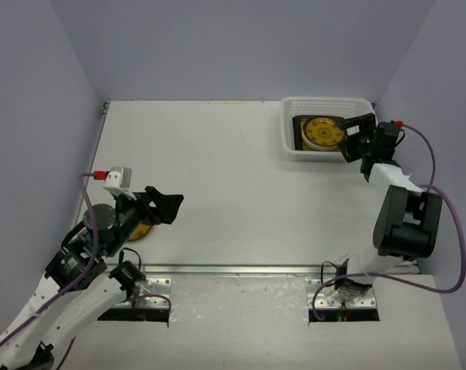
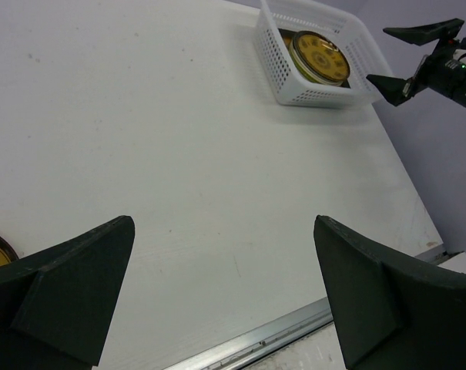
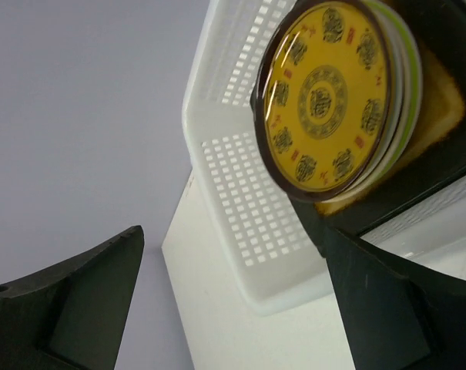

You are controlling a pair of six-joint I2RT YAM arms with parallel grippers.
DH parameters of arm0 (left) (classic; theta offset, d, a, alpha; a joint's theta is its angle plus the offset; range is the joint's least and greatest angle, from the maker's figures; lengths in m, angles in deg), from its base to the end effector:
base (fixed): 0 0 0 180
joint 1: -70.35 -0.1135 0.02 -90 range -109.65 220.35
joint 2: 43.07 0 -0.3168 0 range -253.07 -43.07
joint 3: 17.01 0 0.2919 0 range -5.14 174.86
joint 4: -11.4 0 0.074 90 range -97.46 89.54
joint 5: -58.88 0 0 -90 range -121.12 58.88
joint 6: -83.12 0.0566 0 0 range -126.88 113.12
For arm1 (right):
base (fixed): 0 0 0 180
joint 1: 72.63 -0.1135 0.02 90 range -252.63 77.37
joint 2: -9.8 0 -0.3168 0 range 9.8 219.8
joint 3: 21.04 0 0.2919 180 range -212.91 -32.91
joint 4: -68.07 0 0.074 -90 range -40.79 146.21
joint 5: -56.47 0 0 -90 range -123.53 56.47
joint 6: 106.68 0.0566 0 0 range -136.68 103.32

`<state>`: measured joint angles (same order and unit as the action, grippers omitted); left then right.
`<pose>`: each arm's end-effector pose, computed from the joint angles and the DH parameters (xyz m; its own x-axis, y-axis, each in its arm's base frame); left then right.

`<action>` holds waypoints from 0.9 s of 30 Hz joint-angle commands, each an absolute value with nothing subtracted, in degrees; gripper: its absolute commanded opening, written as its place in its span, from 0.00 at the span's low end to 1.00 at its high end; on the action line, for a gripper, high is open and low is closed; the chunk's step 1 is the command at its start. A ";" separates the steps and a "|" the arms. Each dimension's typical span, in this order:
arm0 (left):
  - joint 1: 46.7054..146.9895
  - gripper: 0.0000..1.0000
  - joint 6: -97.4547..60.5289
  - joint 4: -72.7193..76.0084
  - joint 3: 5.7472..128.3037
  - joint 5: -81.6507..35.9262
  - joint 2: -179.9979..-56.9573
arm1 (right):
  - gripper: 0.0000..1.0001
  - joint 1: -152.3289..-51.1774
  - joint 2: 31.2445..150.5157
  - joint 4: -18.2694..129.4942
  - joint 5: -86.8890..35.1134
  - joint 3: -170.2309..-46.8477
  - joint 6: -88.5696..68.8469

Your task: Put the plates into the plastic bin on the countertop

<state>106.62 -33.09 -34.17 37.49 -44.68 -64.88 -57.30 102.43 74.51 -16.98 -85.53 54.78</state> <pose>0.0863 -0.0469 0.3601 -0.3339 -0.2876 -0.8977 0.2713 0.8827 -0.3837 0.4007 -0.0931 0.2449 -0.1151 0.9739 -0.1956 0.3375 0.2235 0.9144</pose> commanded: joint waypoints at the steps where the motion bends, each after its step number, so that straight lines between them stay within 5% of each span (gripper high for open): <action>1: 105.77 1.00 -33.53 -33.67 39.13 -46.98 -66.50 | 0.99 -59.18 100.84 73.32 -11.09 -87.58 49.56; 4: 105.68 1.00 -35.04 -34.50 39.34 -50.54 -66.81 | 0.99 -65.67 97.56 67.38 -13.10 -89.63 40.04; 9: 105.50 1.00 -38.33 -36.31 39.85 -58.36 -68.30 | 0.99 -90.85 89.60 58.83 -29.14 -87.97 23.76; 12: 105.09 1.00 -37.85 -35.79 39.83 -58.28 -68.53 | 0.99 -95.00 90.66 89.35 -2.37 -75.73 29.63; 14: 105.06 1.00 -37.00 -36.36 40.67 -58.20 -68.97 | 0.99 -100.20 99.85 113.49 7.68 -68.75 43.77; 15: 105.06 1.00 -36.40 -36.49 41.18 -58.56 -69.18 | 0.99 -102.76 103.21 114.04 8.05 -70.39 44.74; 27: 104.89 1.00 -37.72 -39.91 40.96 -71.34 -69.70 | 0.99 -126.82 137.65 81.97 -11.42 -106.85 45.13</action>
<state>105.57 -35.42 -38.64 40.13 -64.74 -69.22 -122.62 132.30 92.54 -4.10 -94.14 45.26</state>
